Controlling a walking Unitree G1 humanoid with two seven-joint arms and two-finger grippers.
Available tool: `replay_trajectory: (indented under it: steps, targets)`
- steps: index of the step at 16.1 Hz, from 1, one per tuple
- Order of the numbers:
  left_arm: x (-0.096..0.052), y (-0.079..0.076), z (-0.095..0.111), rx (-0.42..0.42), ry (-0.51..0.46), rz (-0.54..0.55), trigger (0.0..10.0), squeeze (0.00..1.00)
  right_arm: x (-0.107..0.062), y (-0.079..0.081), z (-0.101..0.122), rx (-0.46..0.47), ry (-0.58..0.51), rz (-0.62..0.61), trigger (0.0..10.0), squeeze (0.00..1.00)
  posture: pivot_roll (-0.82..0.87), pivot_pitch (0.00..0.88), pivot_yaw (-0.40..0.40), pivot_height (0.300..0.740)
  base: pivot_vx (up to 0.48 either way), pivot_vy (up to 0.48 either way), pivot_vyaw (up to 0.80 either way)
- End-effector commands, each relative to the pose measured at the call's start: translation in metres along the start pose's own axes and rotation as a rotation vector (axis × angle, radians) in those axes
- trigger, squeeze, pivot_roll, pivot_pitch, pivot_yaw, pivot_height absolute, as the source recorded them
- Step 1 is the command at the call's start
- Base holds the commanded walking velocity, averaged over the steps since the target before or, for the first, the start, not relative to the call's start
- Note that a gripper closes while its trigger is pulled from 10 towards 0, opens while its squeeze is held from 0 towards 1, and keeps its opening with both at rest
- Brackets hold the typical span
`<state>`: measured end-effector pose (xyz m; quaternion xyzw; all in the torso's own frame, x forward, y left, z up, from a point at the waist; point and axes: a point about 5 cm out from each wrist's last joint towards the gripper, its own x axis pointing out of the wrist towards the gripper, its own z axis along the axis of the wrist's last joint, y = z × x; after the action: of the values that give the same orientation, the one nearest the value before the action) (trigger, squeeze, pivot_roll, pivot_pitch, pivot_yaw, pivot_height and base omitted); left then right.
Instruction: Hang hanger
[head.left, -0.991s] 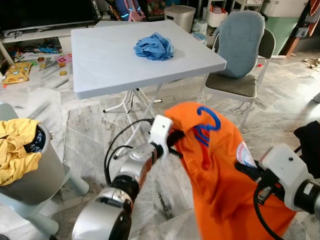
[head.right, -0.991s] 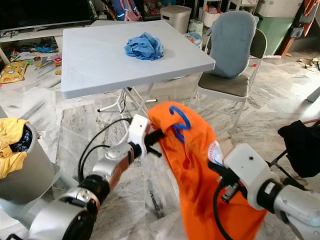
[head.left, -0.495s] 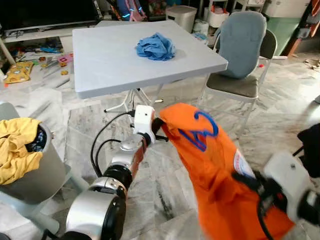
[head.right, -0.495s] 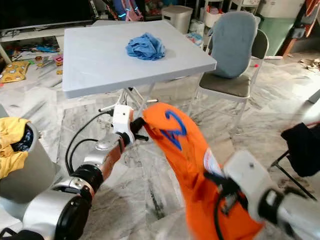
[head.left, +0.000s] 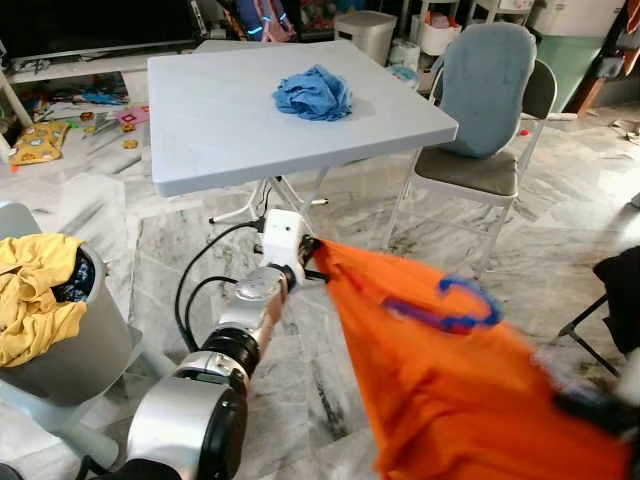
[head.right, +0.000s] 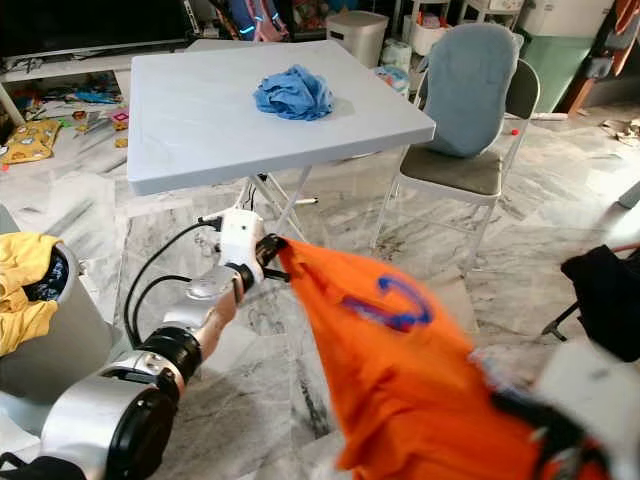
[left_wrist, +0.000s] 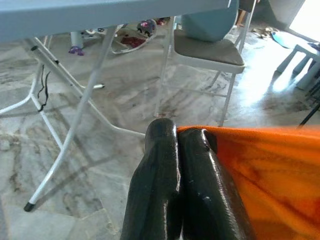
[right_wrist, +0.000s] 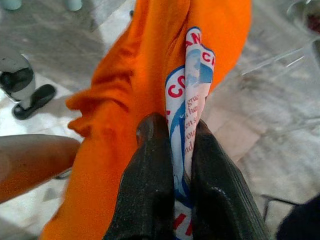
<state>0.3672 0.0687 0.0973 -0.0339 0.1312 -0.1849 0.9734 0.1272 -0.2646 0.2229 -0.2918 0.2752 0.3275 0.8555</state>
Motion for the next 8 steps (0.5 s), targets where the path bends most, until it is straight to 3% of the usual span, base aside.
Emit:
replay_trajectory:
  steps: [1,3,4,5,8]
  targets:
    - [0.000,0.010,0.005,0.000,-0.001,0.033,0.0,0.00,-0.013,-0.007,0.007,-0.027,-0.024,-0.011,10.0,0.00,-0.13,0.000,-0.015,0.740,0.000,0.000,0.00]
    - [0.001,-0.008,-0.006,-0.001,0.064,-0.086,0.0,0.00,-0.021,-0.013,0.022,-0.038,-0.126,-0.027,10.0,0.00,-0.14,0.000,-0.013,0.740,0.000,0.000,0.00]
    - [0.000,-0.026,-0.016,-0.005,0.110,-0.220,0.0,0.00,-0.020,-0.015,0.031,-0.029,-0.216,-0.030,10.0,0.00,-0.14,0.000,-0.010,0.740,0.000,0.000,0.00]
    - [-0.001,-0.035,-0.021,-0.006,0.136,-0.285,0.0,0.00,-0.017,-0.013,0.035,-0.014,-0.269,-0.017,10.0,0.00,-0.13,0.000,-0.010,0.740,0.000,0.000,0.00]
    - [-0.007,-0.049,-0.038,0.044,0.228,-0.417,0.0,0.00,-0.005,0.002,0.040,-0.001,-0.348,0.064,10.0,0.00,-0.11,0.000,-0.008,0.740,0.000,0.000,0.00]
